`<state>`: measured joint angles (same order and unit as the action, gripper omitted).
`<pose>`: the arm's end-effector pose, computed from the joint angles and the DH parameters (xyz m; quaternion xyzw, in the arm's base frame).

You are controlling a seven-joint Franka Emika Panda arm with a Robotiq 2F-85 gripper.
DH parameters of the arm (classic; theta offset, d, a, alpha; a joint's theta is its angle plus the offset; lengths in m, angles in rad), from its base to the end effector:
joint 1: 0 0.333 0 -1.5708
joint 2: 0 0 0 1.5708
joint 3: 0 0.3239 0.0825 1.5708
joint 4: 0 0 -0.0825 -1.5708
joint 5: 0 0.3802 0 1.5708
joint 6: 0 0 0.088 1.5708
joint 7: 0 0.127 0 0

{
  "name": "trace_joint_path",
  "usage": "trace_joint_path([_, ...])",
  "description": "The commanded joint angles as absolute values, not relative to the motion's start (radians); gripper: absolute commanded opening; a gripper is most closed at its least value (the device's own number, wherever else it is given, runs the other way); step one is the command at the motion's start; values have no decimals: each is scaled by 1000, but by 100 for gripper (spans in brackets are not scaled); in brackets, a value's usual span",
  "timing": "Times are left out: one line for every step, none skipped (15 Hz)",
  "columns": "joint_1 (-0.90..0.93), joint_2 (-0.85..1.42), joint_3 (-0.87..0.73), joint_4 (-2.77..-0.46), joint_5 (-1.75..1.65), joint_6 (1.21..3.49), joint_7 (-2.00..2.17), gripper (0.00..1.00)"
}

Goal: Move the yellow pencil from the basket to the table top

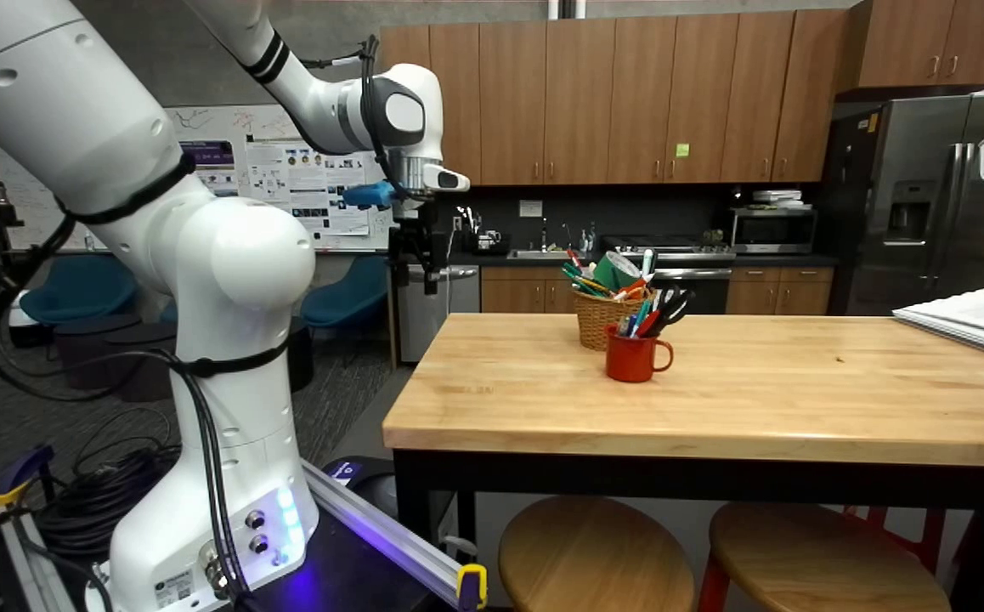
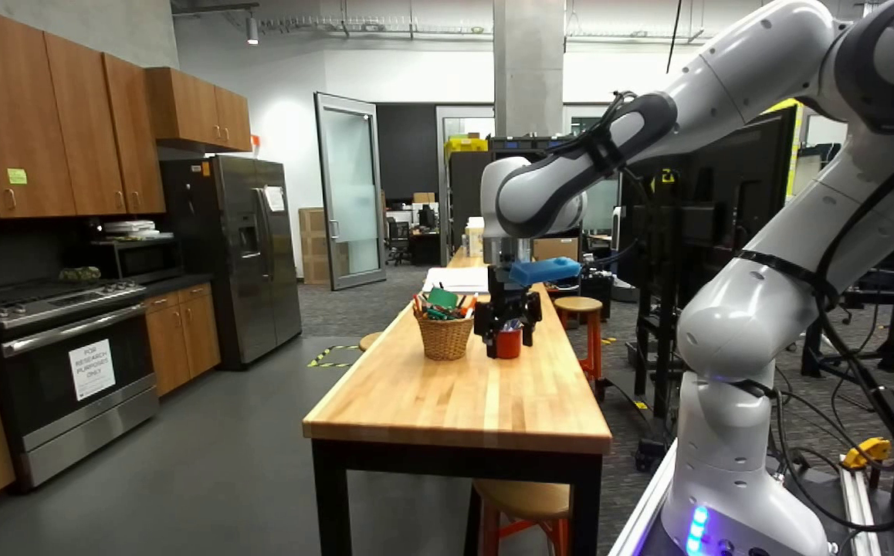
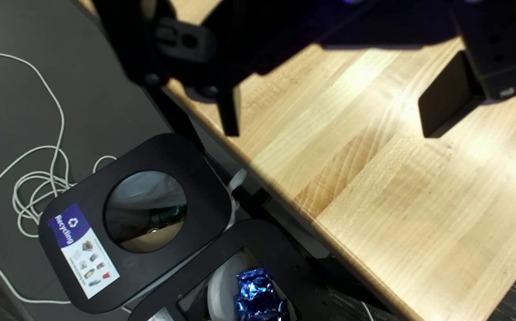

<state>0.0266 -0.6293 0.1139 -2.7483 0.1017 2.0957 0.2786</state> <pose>0.3254 0.0491 0.3854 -0.9942 0.1062 0.0141 0.0076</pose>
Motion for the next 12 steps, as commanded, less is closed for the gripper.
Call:
trace_joint_path([0,-606,94,-2709,76,2093,255,100])
trace_joint_path([-6,-600,89,-2699,72,2093,248,100])
trace_joint_path([-12,-593,84,-2690,67,2094,242,100])
trace_joint_path([-19,-581,78,-2677,59,2095,234,100])
trace_joint_path([-26,-569,74,-2663,48,2097,230,100])
trace_joint_path([-34,-554,68,-2647,33,2096,219,100])
trace_joint_path([-41,-541,61,-2632,19,2095,209,100])
trace_joint_path([-47,-525,52,-2614,2,2089,192,100])
trace_joint_path([-51,-511,43,-2598,-15,2085,174,100])
trace_joint_path([-59,-496,34,-2581,-34,2083,158,100])
trace_joint_path([-62,-481,21,-2564,-46,2082,136,100])
trace_joint_path([-67,-466,10,-2547,-58,2079,118,100])
